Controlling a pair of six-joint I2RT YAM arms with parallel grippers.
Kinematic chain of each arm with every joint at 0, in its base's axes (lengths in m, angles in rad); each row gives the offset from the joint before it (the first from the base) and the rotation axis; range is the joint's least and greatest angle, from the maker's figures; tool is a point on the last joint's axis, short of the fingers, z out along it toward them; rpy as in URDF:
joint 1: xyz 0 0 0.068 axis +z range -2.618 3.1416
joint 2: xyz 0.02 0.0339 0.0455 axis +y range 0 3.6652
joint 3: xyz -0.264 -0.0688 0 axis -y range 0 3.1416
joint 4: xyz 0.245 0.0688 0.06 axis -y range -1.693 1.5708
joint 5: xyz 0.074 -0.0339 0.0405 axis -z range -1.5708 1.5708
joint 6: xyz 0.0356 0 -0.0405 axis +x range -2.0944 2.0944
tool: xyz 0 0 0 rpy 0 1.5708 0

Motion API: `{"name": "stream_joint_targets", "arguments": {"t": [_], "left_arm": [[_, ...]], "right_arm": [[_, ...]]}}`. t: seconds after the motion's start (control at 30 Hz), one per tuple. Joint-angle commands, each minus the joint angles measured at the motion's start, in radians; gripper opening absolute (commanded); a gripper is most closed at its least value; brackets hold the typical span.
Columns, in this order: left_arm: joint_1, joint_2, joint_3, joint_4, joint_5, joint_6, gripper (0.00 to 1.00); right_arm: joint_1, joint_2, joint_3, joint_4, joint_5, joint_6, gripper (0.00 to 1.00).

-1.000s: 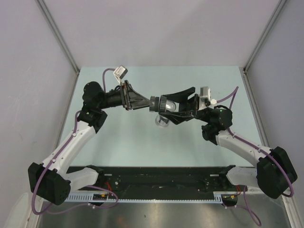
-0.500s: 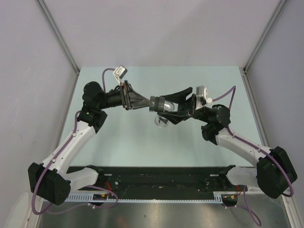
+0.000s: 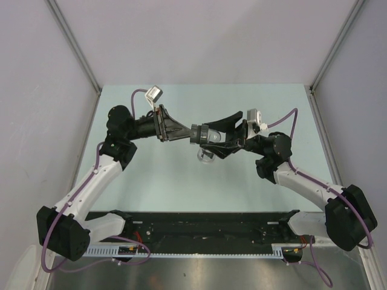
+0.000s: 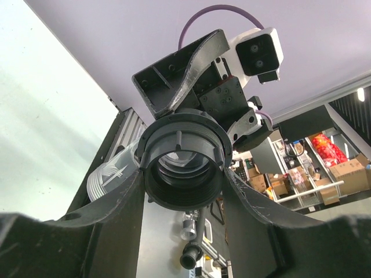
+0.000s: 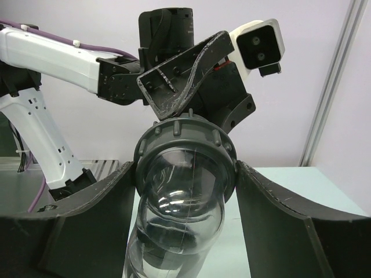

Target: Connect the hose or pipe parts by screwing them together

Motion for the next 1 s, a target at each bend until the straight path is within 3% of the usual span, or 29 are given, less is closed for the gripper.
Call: {"name": "stream_joint_targets", "arguments": {"t": [0.0, 0.43, 0.97], "left_arm": [[0.002, -0.02, -0.004, 0.024, 0.033, 0.029, 0.01], [-0.012, 0.005, -0.011, 0.023, 0.055, 0.089, 0.0], [-0.018, 0.026, 0.001, -0.046, 0.03, 0.23, 0.0]], "right_arm": [[0.005, 0.009, 0.039, 0.06, 0.006, 0.019, 0.39], [0.018, 0.043, 0.059, 0.067, 0.003, 0.096, 0.38], [0.03, 0.052, 0.085, -0.064, 0.003, 0.092, 0.35]]}}
